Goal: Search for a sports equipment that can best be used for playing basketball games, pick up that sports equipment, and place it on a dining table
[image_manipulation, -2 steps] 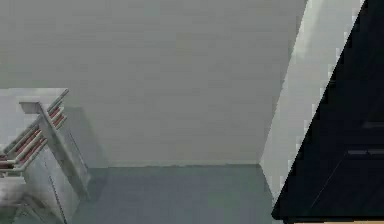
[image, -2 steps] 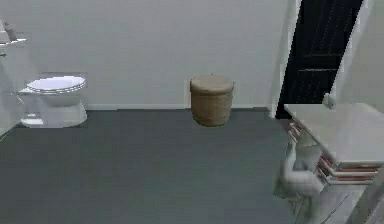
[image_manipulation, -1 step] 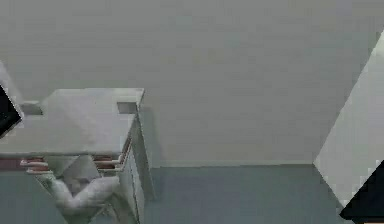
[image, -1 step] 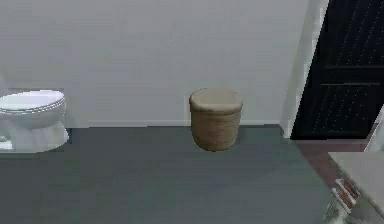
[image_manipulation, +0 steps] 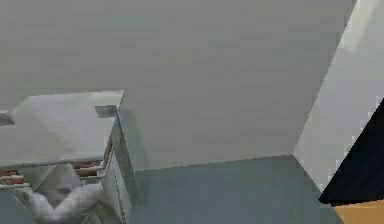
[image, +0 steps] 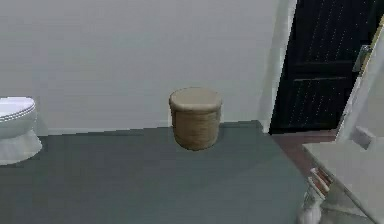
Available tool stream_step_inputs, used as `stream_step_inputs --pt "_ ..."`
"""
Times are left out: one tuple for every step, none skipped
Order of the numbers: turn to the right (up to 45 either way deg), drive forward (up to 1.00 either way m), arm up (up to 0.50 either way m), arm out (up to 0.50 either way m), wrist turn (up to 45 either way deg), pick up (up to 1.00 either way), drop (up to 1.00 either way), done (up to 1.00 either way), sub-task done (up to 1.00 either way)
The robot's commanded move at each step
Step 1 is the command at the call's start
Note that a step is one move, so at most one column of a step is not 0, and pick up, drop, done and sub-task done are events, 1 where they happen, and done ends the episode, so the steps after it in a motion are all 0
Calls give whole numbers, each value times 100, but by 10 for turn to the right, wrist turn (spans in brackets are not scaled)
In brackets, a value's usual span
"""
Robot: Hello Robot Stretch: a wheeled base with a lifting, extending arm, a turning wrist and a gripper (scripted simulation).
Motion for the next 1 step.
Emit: stream_step_inputs --pt "0 90 0 0 0 0 0 0 0"
